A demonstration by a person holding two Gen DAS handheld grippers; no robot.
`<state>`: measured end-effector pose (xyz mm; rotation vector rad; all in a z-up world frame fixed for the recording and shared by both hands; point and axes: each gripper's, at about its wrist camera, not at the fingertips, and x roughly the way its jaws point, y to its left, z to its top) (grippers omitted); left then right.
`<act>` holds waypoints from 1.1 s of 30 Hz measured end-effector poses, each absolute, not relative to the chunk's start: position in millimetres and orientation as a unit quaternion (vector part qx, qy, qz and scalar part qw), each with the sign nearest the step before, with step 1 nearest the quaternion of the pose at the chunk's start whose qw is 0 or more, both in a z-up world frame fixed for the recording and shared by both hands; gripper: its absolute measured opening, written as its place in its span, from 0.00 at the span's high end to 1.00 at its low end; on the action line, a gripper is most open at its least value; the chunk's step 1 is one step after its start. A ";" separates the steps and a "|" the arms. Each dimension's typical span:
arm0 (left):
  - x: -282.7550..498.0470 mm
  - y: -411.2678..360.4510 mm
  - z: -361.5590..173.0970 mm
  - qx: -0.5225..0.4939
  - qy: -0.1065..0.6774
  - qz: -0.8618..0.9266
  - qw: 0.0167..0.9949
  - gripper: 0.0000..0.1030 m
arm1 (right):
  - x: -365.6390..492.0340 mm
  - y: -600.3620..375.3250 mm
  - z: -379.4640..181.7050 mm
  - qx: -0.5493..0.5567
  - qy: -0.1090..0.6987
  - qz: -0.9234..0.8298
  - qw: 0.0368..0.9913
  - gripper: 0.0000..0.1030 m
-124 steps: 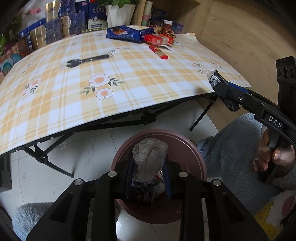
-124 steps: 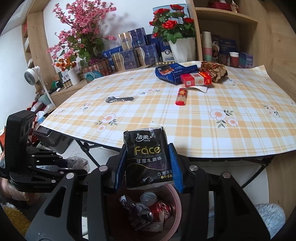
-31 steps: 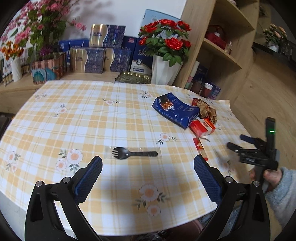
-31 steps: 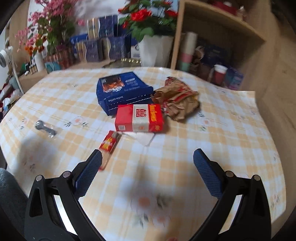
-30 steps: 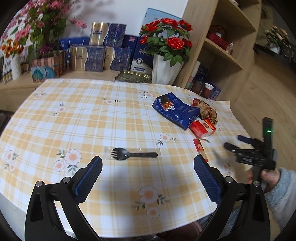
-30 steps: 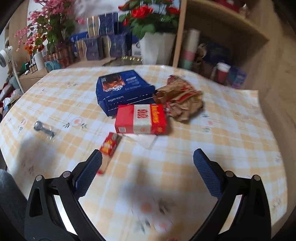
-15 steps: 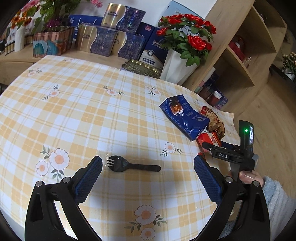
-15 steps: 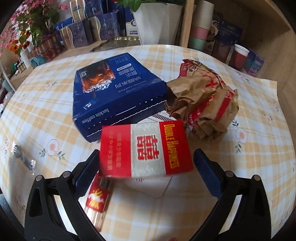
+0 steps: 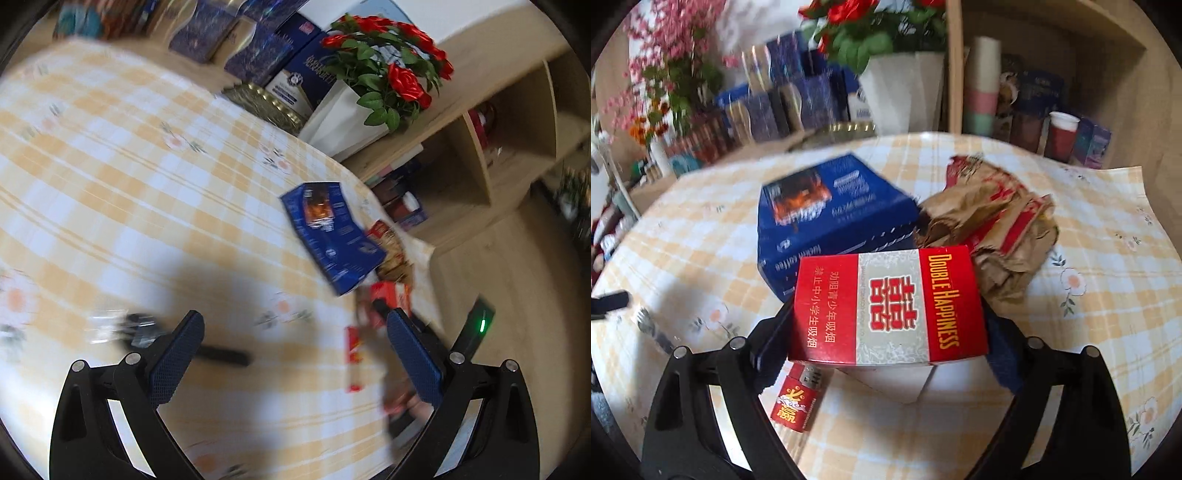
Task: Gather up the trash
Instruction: 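Grasp the blue coffee box with the left gripper while the right gripper holds the red box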
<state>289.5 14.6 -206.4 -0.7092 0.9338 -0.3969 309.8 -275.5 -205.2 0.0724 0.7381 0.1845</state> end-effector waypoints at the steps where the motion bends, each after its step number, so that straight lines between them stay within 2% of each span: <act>1: 297.3 10.8 -210.9 -0.355 0.438 -0.193 0.803 0.12 | 308.9 -280.3 -204.8 0.047 0.356 0.084 0.929 0.15; 5: 330.0 -7.9 -236.9 -0.453 0.443 -0.204 0.746 0.31 | 311.6 -299.9 -205.6 0.094 0.354 0.071 0.928 0.15; 11: 368.4 -35.5 -264.0 -0.513 0.449 -0.197 0.704 0.53 | 309.5 -310.0 -205.3 0.121 0.345 0.074 0.928 0.15; 19: 391.4 -51.1 -282.0 -0.533 0.453 -0.173 0.693 0.65 | 308.5 -307.3 -204.7 0.119 0.341 0.082 0.929 0.15; 23: 396.1 -58.6 -282.3 -0.527 0.450 -0.171 0.700 0.66 | 308.9 -308.5 -205.5 0.125 0.342 0.085 0.927 0.15; 24: 397.5 -61.0 -282.0 -0.520 0.451 -0.169 0.705 0.68 | 308.4 -309.0 -205.9 0.128 0.342 0.086 0.927 0.15; 26: 400.8 -67.1 -284.5 -0.496 0.462 -0.157 0.718 0.87 | 307.9 -310.4 -206.4 0.134 0.343 0.087 0.926 0.15; 30: 401.4 -67.8 -282.8 -0.481 0.452 -0.165 0.733 0.88 | 307.7 -311.9 -206.5 0.139 0.343 0.085 0.925 0.15; 33: 397.2 -63.9 -261.6 -0.441 0.435 -0.182 0.763 0.89 | 307.9 -310.7 -206.4 0.136 0.344 0.087 0.925 0.15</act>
